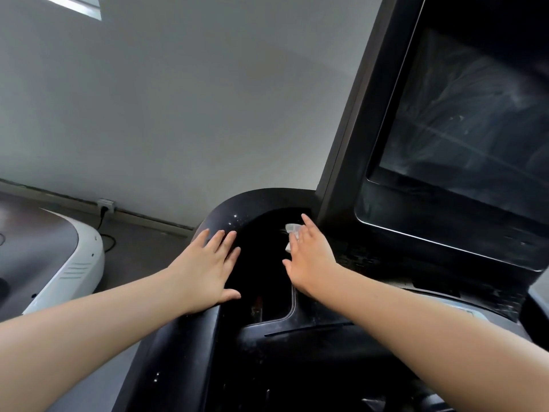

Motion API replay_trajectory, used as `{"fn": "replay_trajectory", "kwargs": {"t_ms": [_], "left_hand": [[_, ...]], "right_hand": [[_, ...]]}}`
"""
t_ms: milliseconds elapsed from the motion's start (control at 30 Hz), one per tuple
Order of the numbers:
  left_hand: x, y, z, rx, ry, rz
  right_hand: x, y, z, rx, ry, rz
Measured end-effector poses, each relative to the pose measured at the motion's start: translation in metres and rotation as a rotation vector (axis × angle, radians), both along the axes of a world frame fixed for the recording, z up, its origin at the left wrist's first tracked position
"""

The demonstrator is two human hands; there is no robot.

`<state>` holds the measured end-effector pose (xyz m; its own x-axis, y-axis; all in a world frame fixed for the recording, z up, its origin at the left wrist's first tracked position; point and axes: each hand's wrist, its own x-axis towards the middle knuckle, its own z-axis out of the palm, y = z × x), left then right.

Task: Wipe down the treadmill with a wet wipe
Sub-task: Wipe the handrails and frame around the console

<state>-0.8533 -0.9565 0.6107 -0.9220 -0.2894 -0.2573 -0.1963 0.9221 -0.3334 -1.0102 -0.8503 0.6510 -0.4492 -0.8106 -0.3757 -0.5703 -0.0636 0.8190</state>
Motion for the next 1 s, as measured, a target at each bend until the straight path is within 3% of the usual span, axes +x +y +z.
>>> {"fn": "replay_trajectory", "kwargs": {"t_ms": [667, 1000], "left_hand": [[0.002, 0.002, 0.000, 0.029, 0.036, 0.018], [0.004, 0.001, -0.004, 0.042, 0.066, 0.021]], "right_hand": [[0.001, -0.019, -0.034, -0.206, -0.153, -0.171], [0.015, 0.056, -0.008, -0.225, -0.535, 0.008]]}}
